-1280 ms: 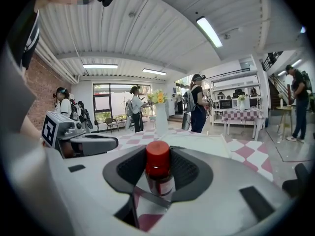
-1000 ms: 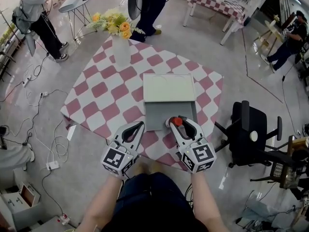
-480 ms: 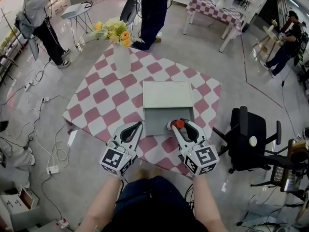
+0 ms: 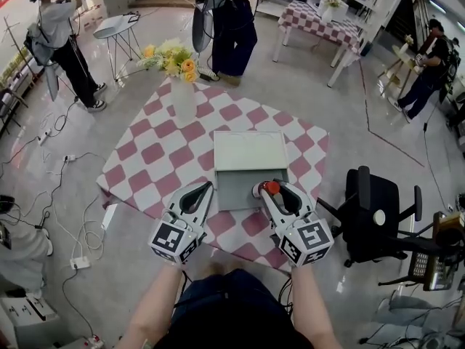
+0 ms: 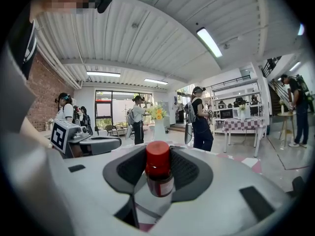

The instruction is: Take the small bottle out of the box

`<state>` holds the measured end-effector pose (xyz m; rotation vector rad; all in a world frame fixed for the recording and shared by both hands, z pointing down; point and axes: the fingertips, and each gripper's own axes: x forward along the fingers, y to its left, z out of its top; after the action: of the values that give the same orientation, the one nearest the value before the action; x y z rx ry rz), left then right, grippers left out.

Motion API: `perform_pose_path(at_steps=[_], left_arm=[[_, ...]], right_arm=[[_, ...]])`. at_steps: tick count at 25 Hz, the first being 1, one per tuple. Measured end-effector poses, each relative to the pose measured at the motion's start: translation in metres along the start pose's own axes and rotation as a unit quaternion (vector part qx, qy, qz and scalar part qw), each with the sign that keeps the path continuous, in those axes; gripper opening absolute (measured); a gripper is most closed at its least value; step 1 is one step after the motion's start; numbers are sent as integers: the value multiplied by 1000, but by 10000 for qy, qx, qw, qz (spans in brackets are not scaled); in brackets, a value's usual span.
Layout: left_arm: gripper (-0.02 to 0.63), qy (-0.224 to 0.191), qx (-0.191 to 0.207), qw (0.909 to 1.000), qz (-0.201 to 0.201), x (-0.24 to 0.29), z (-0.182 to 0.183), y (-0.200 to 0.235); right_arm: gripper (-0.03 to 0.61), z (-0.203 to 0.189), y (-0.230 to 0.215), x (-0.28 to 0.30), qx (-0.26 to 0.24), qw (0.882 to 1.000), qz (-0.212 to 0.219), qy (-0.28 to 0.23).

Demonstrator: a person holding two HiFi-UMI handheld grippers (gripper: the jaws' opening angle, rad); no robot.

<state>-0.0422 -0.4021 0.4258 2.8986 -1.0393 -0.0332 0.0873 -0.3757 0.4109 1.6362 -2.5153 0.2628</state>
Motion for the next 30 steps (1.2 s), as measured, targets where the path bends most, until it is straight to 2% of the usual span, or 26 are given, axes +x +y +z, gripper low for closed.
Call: perform_pose_path(at_steps=[16,30], left_arm=[[3,-184,83,9997,-127,13,35,-8],[3,-317,213,9992,-67,11,66,-5]], right_arm=[[149,36,-6,-16,-22,9997,63,-220],[149,68,-12,-31,-16,9988,35,-486]])
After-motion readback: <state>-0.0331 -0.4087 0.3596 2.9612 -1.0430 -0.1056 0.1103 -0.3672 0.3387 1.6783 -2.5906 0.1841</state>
